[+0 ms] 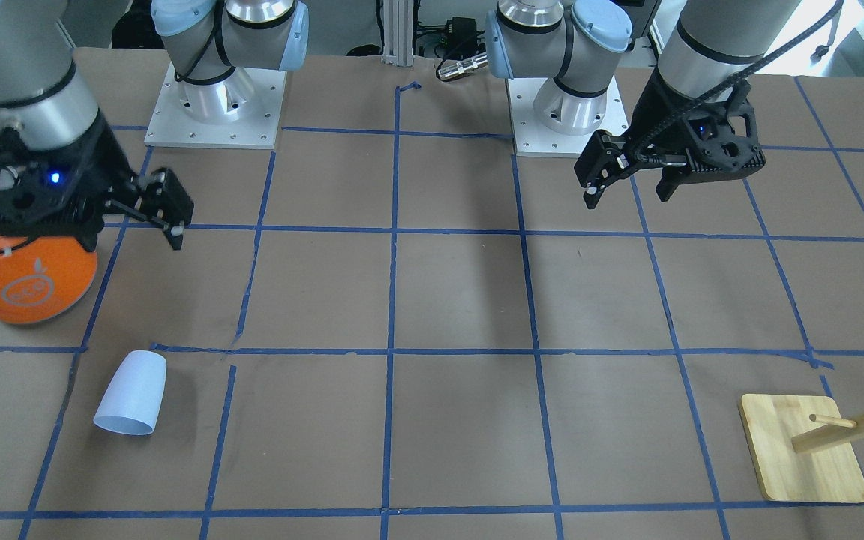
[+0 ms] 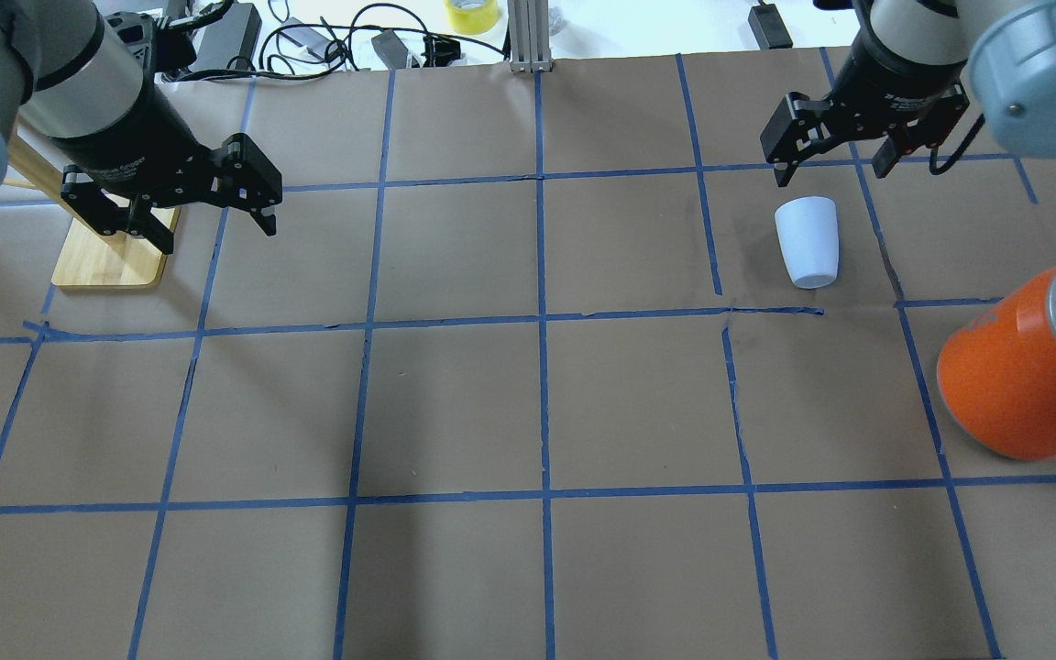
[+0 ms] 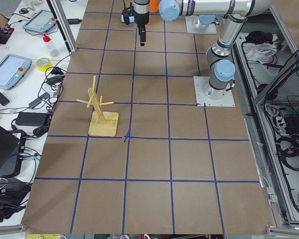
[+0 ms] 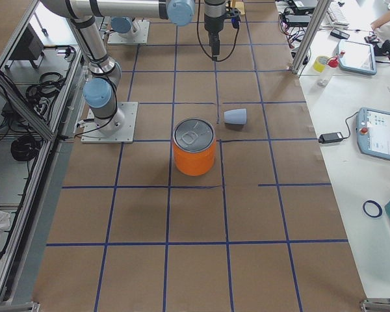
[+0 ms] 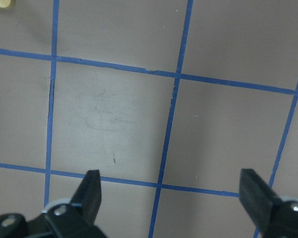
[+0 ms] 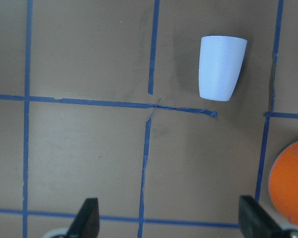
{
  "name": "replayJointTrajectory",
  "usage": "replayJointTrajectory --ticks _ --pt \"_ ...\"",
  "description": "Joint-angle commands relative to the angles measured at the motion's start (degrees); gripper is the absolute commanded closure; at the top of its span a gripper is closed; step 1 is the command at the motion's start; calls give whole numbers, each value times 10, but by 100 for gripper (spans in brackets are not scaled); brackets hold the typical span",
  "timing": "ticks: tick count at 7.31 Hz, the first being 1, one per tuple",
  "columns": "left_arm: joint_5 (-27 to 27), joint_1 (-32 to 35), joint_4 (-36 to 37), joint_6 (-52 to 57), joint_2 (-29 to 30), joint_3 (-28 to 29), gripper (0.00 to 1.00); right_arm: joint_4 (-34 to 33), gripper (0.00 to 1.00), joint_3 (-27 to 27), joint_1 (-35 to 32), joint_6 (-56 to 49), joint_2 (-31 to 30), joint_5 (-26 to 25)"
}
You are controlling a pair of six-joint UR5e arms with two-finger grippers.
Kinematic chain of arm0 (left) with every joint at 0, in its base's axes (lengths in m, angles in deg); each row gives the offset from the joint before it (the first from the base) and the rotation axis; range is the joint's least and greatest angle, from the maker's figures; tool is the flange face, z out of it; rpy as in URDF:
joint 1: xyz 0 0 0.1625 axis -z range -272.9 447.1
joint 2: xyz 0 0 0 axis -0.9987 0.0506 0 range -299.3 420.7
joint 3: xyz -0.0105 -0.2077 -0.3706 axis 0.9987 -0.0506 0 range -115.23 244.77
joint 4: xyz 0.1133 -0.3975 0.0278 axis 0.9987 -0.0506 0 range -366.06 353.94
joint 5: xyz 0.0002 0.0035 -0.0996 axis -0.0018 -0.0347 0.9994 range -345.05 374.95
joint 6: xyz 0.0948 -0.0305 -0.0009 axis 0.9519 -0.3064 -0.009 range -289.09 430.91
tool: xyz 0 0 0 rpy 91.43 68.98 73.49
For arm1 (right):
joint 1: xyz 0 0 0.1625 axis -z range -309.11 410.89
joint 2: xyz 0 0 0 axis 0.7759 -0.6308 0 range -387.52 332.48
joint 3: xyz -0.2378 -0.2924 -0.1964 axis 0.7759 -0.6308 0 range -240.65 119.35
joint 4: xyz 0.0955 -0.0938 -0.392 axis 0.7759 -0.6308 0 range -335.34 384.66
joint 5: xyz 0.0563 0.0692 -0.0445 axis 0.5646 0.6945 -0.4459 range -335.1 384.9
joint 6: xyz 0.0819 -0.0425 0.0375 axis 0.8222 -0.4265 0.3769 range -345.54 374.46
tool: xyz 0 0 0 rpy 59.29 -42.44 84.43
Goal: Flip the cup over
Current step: 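Lower the open right gripper over the upside-down white cup, then close the right gripper on the white cup and lift it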
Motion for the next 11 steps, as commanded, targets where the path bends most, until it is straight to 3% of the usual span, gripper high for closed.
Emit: replayJointTrajectory --ticks 1,4,6,11 --pt "0 0 0 0 0 0 0 -148 0 -3 31 2 146 -2" --pt "0 0 0 0 1 -1 0 -215 0 12 39 13 206 -2" --pt "0 -1 -1 0 1 -1 0 -218 0 13 53 9 220 -30" --pt "1 -1 -2 0 2 -2 0 -253 0 20 55 0 256 -29"
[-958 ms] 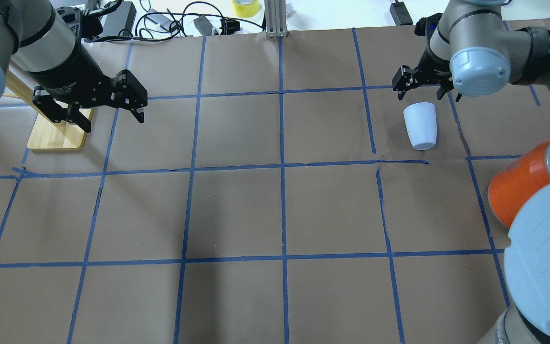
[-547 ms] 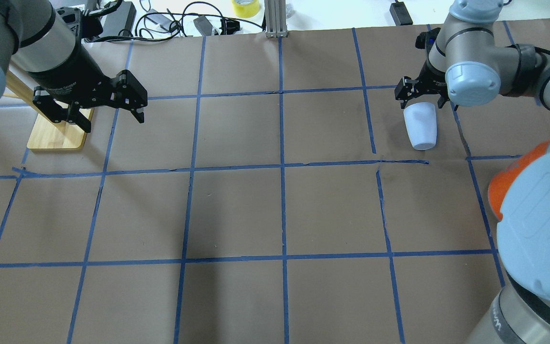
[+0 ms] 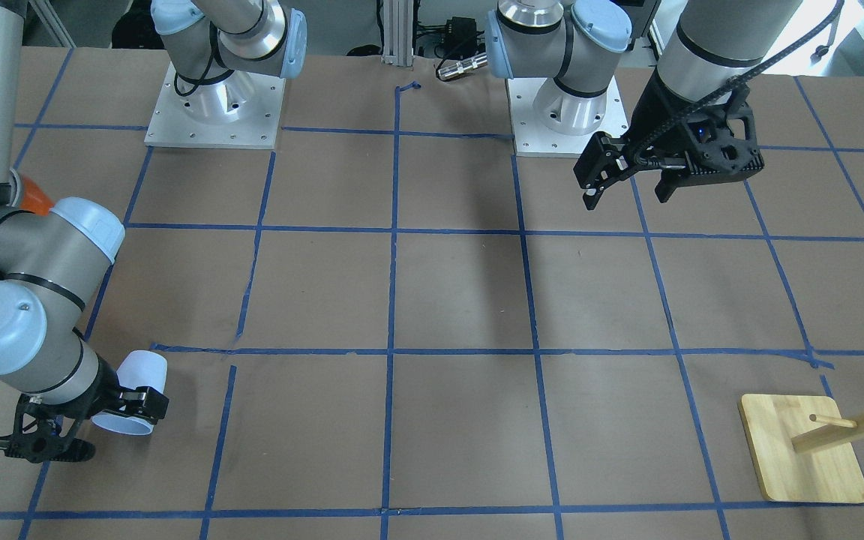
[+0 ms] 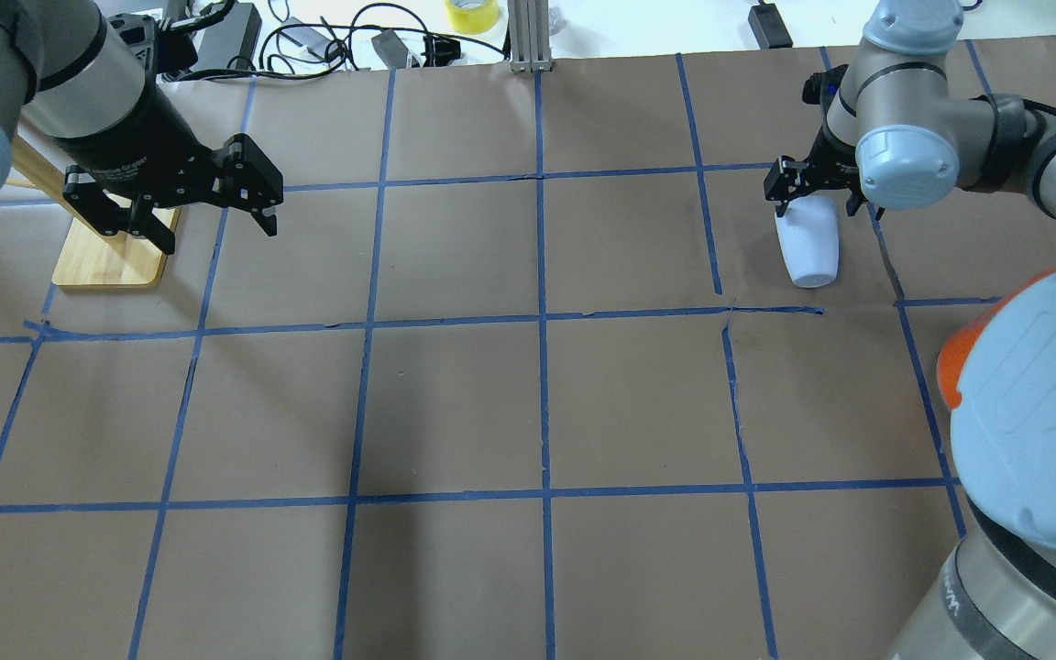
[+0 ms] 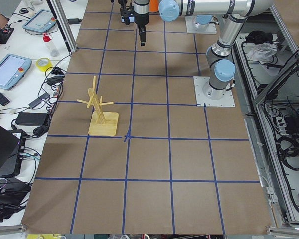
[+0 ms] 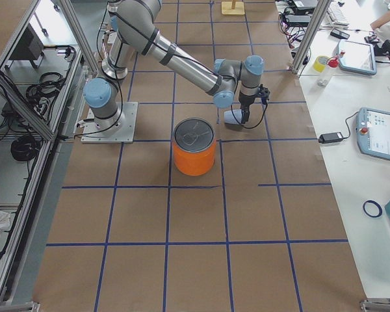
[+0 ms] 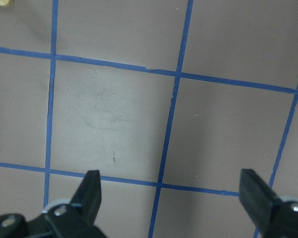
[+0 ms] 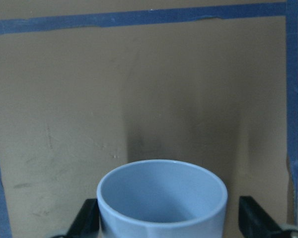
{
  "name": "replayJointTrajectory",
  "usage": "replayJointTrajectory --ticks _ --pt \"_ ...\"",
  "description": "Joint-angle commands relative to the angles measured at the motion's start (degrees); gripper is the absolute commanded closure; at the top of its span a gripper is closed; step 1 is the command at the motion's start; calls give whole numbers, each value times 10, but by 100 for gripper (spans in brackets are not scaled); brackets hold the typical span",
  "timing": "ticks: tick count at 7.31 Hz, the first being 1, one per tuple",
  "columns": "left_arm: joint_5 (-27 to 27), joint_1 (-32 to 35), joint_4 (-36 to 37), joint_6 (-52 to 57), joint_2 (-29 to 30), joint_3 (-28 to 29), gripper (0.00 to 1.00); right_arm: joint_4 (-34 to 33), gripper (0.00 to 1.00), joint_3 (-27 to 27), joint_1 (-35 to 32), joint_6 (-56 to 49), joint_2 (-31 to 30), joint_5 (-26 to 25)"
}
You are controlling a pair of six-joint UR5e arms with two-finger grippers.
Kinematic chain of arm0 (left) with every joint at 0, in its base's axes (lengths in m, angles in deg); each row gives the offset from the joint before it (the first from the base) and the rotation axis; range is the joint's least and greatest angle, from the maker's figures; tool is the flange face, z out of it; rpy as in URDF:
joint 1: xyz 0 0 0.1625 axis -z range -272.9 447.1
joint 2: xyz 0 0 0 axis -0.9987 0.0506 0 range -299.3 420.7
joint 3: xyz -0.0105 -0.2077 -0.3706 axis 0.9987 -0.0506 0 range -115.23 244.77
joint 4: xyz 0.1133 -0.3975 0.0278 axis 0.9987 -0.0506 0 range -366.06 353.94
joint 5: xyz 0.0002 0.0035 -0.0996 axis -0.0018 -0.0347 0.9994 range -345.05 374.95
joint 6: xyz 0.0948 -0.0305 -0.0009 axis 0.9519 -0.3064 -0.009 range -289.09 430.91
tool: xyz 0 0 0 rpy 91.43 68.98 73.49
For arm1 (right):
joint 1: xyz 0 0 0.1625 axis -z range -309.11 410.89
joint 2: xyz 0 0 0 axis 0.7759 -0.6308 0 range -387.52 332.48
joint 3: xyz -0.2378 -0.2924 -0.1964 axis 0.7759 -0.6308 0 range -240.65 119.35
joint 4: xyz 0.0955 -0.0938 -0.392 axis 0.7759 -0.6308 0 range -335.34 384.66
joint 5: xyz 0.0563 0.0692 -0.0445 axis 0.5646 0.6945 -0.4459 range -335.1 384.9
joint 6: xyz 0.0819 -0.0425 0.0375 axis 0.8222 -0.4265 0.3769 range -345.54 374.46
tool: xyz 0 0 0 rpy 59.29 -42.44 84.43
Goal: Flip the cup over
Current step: 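Close the right gripper on the white cup and lift it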
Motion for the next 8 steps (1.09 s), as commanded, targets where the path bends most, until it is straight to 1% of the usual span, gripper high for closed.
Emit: replayJointTrajectory --ticks 1,2,3,4,5,6,7,8 --pt "0 1 0 0 1 -1 0 -10 0 3 0 -2 8 0" --pt "0 0 1 0 1 -1 0 -7 11 3 0 -1 8 -3" --pt "0 0 1 0 1 -1 0 1 72 3 0 -1 4 -1" --pt "0 0 1 1 1 0 0 1 79 1 -1 -2 -7 1" --pt "0 0 2 1 1 0 0 10 87 -4 -11 -7 -48 9" --pt "0 0 3 1 1 0 0 49 89 -10 -55 -12 -75 21" --pt "2 -1 5 6 1 1 0 40 94 -10 -127 -58 -77 20" --pt "3 -5 4 7 1 5 0 24 96 -6 -211 -63 -64 16"
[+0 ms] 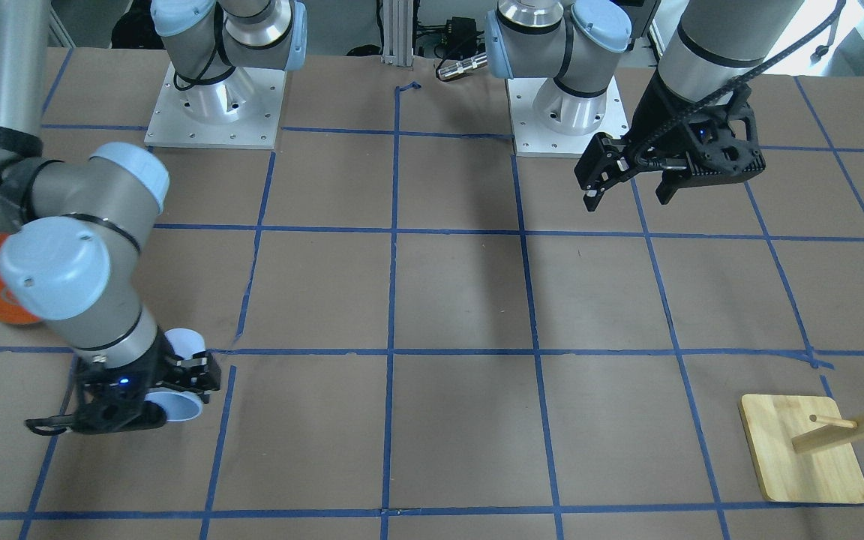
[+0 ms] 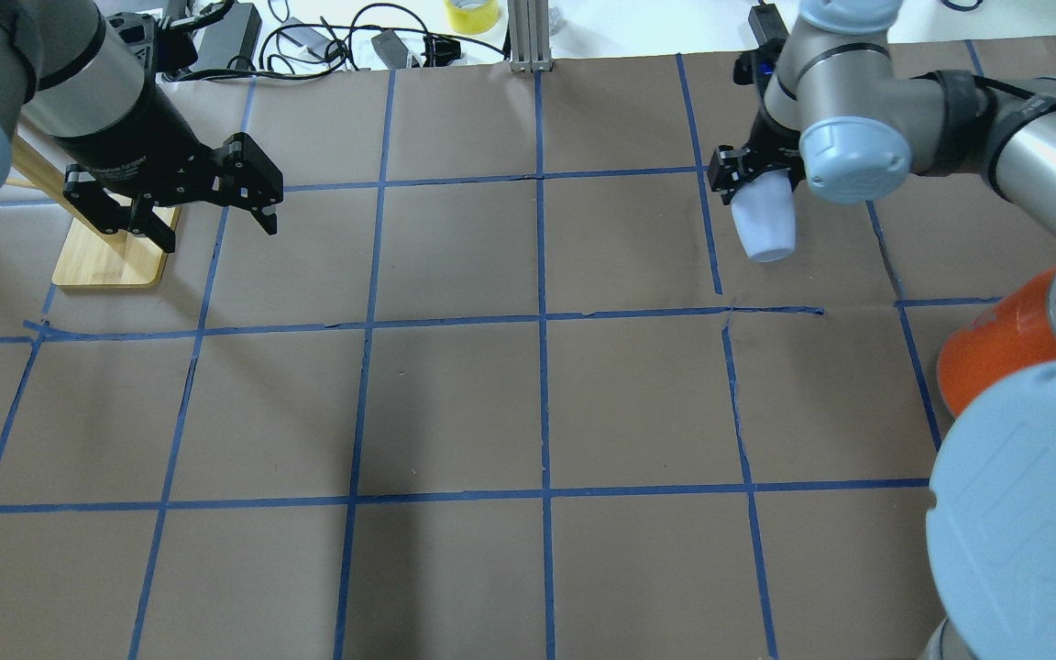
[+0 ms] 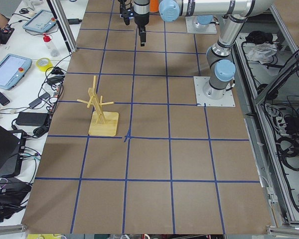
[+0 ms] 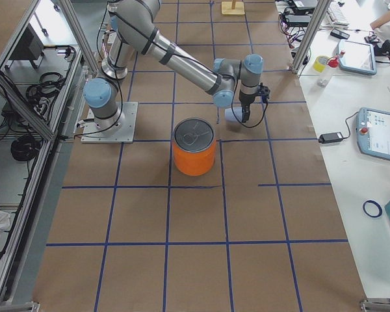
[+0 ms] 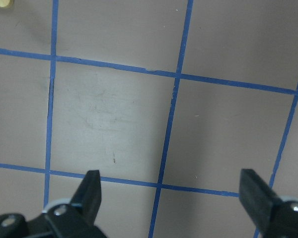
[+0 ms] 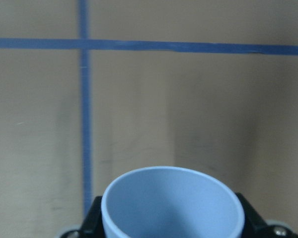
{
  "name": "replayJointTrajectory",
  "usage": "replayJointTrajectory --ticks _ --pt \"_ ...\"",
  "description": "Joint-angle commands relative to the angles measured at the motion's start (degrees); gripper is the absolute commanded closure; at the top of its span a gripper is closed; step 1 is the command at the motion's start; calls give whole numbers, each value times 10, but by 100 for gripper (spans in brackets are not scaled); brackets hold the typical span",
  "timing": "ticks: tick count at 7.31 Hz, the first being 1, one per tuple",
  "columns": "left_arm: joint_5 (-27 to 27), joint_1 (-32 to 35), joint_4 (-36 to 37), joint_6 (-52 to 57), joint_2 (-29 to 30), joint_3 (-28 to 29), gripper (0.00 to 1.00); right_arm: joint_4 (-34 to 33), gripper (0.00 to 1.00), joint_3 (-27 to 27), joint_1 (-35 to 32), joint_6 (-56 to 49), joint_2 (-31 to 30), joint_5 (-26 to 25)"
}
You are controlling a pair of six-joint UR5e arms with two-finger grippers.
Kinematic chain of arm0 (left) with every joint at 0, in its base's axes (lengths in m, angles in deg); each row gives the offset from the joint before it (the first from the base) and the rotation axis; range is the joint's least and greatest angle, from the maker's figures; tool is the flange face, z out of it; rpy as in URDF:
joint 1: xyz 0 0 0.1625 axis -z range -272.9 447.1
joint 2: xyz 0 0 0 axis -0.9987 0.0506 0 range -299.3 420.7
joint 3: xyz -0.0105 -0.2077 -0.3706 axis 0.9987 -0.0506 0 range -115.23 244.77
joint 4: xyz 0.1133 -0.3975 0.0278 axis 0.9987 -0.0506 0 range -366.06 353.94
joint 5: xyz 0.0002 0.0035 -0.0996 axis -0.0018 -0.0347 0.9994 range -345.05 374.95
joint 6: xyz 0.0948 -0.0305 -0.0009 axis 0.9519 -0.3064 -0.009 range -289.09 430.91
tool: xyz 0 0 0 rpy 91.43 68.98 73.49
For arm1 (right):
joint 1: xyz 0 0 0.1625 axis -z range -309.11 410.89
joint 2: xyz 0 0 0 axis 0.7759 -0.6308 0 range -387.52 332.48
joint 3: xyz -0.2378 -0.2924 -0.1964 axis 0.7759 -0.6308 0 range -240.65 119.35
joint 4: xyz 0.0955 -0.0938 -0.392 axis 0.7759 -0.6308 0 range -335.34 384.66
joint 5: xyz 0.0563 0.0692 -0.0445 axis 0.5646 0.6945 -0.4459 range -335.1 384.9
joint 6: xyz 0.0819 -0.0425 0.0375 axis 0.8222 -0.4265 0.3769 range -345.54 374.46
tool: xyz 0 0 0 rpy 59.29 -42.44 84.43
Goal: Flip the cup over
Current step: 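Carry the white cup with the right gripper toward the left gripper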
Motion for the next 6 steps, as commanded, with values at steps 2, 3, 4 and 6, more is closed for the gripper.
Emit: replayJointTrajectory --ticks 2,3,4,6 --pt "0 -8 0 2 -1 5 0 -77 96 -1 -203 -29 26 -1" --pt "-1 -9 1 2 0 5 0 -80 96 -1 -222 -65 35 3" --pt "-1 -12 2 2 0 5 0 -81 96 -2 -236 -133 42 7" --pt "0 -17 2 2 0 5 0 -114 97 -3 -253 -295 57 34"
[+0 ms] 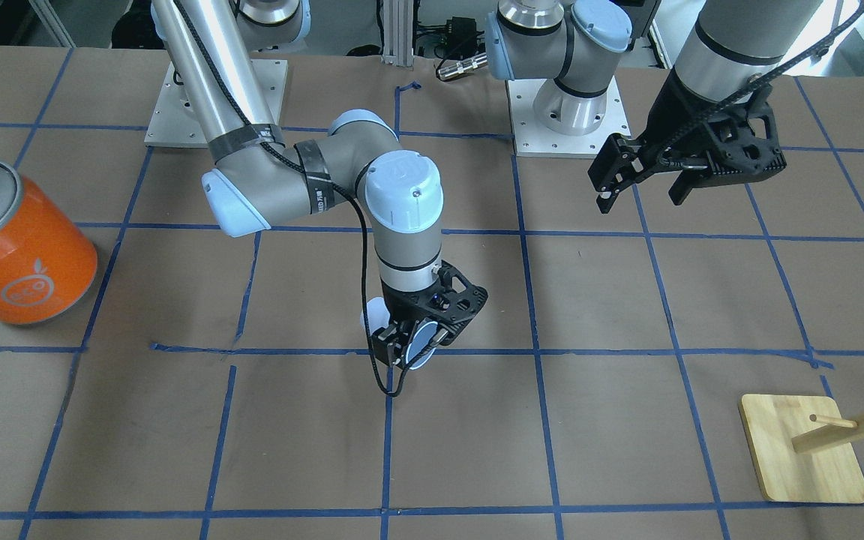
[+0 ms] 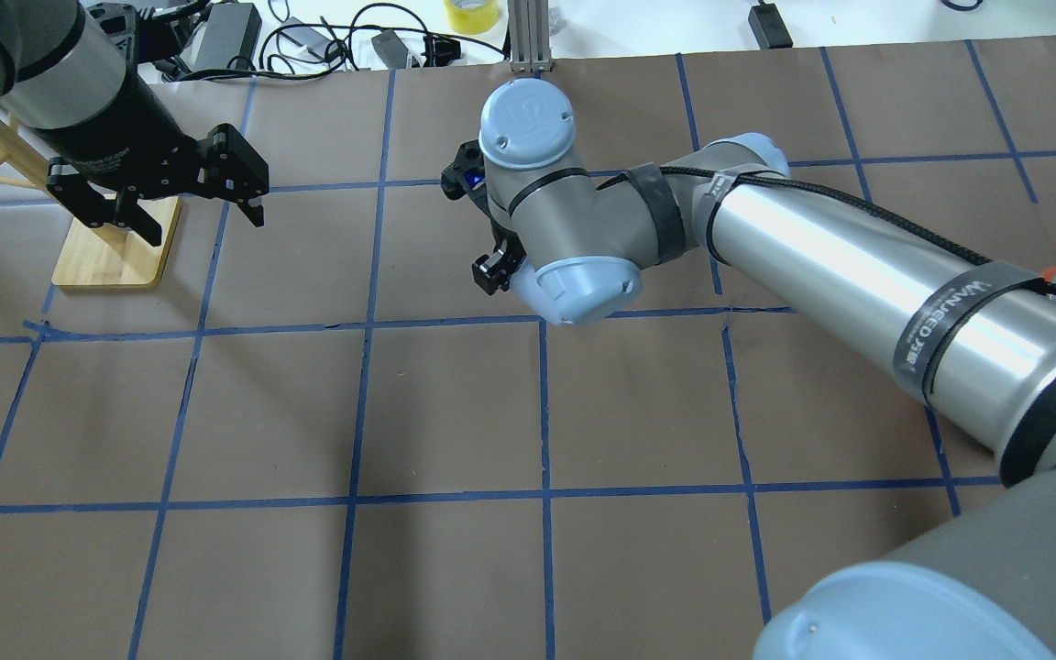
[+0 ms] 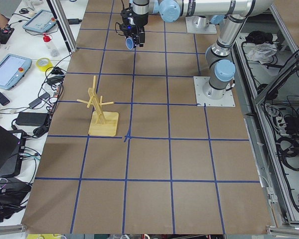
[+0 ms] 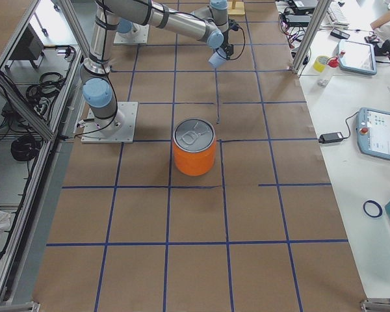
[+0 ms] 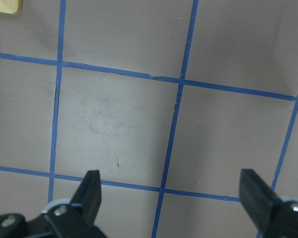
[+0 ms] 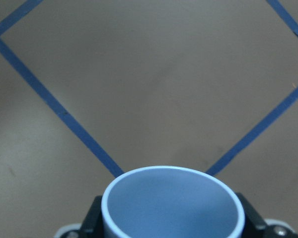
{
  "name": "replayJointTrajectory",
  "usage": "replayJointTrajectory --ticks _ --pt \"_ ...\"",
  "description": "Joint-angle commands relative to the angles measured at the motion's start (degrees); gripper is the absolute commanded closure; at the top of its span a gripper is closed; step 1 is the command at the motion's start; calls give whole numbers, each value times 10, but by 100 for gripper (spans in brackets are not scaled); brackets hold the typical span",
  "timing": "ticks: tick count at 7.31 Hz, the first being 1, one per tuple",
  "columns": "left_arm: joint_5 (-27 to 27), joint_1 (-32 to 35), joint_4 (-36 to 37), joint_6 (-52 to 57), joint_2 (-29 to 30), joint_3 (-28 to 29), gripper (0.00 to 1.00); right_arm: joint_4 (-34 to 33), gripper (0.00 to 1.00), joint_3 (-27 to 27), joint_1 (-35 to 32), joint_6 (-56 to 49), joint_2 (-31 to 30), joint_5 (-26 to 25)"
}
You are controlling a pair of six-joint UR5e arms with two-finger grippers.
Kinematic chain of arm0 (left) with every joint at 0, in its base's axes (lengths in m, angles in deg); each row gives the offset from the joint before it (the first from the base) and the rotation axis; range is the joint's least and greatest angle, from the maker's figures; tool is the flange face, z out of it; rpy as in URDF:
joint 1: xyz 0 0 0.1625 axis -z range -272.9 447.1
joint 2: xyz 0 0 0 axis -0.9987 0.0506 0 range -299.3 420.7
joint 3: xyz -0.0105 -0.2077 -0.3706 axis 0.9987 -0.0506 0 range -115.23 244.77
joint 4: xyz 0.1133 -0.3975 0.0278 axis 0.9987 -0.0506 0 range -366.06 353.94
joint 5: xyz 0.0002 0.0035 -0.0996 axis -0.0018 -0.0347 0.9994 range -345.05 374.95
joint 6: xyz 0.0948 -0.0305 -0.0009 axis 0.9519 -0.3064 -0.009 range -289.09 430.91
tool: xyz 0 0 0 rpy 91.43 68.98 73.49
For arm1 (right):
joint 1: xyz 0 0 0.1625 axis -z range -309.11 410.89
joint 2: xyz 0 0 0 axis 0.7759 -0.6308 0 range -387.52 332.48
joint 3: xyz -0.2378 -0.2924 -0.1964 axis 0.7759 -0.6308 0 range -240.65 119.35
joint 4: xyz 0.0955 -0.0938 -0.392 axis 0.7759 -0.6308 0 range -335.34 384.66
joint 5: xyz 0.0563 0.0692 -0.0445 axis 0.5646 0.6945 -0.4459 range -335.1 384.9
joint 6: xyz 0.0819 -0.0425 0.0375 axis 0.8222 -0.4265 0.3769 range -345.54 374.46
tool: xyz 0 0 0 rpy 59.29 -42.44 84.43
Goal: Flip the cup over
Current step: 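Carry the white cup with the right gripper toward the left gripper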
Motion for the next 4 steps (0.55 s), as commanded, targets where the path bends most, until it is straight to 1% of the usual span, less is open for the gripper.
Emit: replayJointTrajectory --ticks 1,2,3,4 --pt "0 -3 1 0 -1 -1 0 -26 96 -1 -12 -160 26 31" --pt "0 -2 1 -1 -1 -3 0 -25 96 -3 -13 -243 31 38" --pt "0 -2 1 0 -1 -3 0 -25 96 -3 -13 -303 32 43" --pt "0 -2 1 -1 -1 -3 0 -25 95 -3 -14 -319 32 46"
